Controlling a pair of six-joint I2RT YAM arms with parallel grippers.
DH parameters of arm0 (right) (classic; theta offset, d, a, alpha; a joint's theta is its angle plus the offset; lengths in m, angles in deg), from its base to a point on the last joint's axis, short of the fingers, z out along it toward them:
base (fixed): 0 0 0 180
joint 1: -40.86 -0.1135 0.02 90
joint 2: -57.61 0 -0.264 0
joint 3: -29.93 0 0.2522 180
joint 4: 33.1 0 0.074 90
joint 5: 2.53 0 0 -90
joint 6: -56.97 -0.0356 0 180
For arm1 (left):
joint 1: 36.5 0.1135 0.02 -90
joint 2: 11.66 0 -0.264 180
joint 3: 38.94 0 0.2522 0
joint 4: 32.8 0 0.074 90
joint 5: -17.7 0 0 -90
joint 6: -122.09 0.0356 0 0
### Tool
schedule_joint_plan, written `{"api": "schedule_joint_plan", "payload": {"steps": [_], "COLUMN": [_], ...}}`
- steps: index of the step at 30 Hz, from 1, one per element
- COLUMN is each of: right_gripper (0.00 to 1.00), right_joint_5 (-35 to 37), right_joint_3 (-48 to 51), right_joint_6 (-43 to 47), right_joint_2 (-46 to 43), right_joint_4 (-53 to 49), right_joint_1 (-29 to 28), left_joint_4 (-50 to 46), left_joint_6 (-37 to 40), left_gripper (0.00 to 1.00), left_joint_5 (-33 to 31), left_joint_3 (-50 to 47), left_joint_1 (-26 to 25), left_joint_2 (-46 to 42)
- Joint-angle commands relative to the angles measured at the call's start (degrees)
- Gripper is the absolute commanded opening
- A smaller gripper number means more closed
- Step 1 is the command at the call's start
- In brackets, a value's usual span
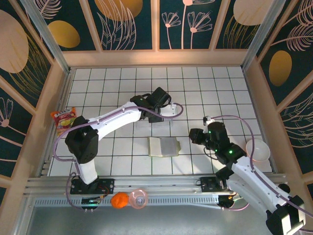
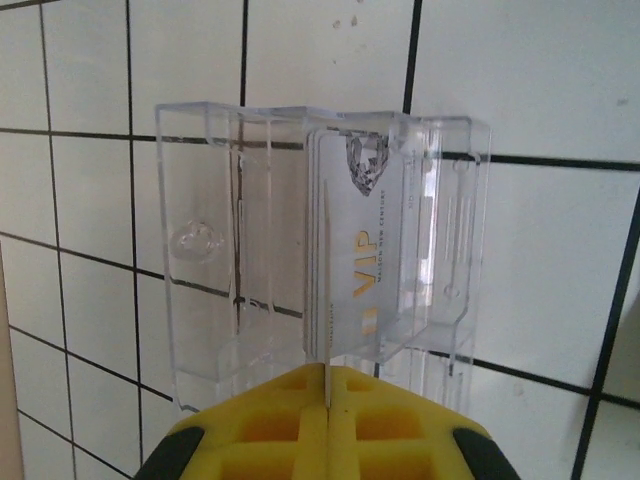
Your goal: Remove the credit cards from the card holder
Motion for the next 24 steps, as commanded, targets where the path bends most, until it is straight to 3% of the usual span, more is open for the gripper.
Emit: {"api": "schedule_joint_plan", "payload": {"steps": [1,11,24], "right_gripper": [0.13,0.13,0.12], "right_joint_5": [-1.68,-3.33,-4.2], "right_joint_3": [0.61,0.09,-0.34], "right_joint_6": [0.88,1.48,1.34], "right_joint_2": [1.08,3.67,5.48], "right_joint_4": [1.46,2.27,3.08], "right_joint_1": [0.99,3.72,4.67], "left_joint_4": [-3.87,-3.24,-2.41], "left_joint_6": [6.31,7.89,5.82], "left_gripper": [0.0,0.0,0.0], "left_joint_5": [1.3,7.14,7.29], "left_joint_3": [3.53,3.79,5.65], "left_joint_1": [0.44,0.41,0.38], "left_joint_2": [0.95,2.89,6.97]}}
